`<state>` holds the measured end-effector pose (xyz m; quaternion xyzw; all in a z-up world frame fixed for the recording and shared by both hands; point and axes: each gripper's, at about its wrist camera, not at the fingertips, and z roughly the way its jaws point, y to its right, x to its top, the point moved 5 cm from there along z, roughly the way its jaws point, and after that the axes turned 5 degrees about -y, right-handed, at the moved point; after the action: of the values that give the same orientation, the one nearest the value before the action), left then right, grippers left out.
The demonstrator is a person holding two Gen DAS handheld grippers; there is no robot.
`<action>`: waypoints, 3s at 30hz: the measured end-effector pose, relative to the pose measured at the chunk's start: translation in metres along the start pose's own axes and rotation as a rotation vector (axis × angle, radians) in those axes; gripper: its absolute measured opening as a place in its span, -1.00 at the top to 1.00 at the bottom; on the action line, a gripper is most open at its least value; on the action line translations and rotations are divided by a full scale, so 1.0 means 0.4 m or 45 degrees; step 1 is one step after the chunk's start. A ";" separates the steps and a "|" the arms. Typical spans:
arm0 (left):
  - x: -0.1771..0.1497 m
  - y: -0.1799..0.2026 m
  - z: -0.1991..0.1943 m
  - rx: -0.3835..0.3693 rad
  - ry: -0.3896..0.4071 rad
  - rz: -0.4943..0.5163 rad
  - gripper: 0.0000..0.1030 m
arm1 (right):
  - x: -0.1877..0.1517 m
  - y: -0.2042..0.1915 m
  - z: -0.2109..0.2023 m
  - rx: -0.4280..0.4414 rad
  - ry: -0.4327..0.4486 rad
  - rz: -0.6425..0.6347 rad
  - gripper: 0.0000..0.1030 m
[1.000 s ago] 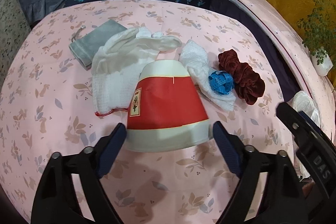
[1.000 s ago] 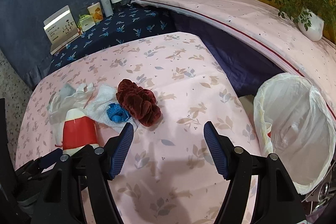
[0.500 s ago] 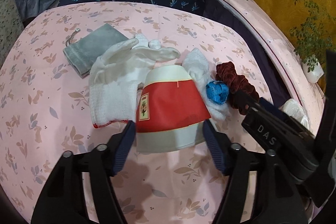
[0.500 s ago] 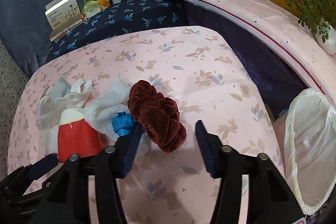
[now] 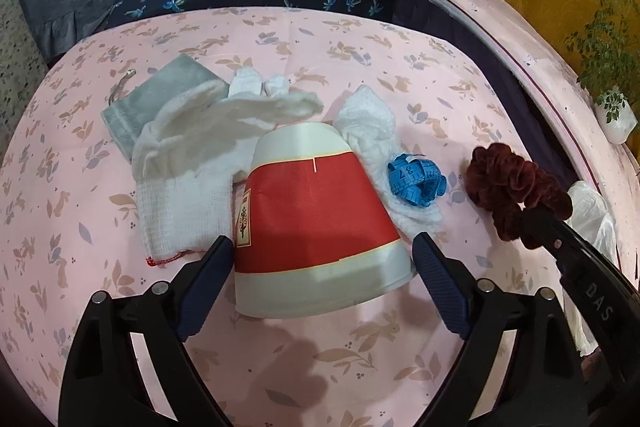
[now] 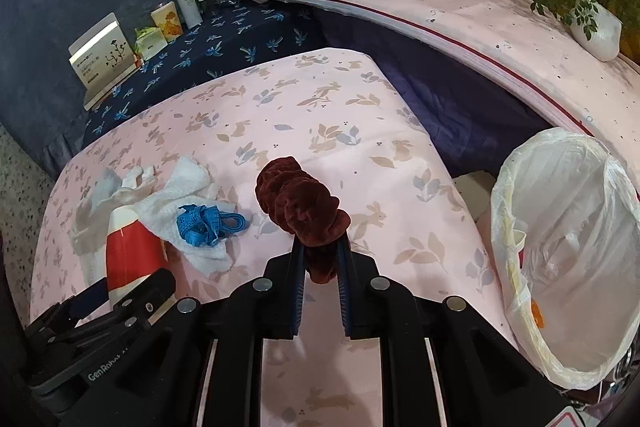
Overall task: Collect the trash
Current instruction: 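Grasp the red-and-white paper cup with the left tool while the right tool grasps the dark red scrunchie, then carry the cup and scrunchie over the wastebasket with both tools, then open both tools to drop the cup and scrunchie into the wastebasket, then move both tools back over the remaining items on the table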
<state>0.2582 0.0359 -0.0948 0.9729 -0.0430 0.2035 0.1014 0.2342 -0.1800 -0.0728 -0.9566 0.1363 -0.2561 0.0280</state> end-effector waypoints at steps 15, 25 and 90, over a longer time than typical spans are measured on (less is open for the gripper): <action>-0.033 0.092 -0.127 -0.075 0.100 0.092 -0.61 | -0.017 0.077 -0.126 0.021 0.098 0.088 0.78; -0.076 0.249 -0.183 -0.160 0.130 0.234 -0.61 | -0.026 0.204 -0.232 -0.031 0.184 0.178 0.83; -0.166 0.626 -0.117 -0.239 0.102 0.557 -0.73 | -0.082 0.581 -0.311 -0.185 0.228 0.440 0.06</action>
<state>0.1480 -0.1957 -0.0349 0.9179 -0.2674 0.2540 0.1465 0.0877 -0.3925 -0.0094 -0.8919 0.3182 -0.3212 -0.0097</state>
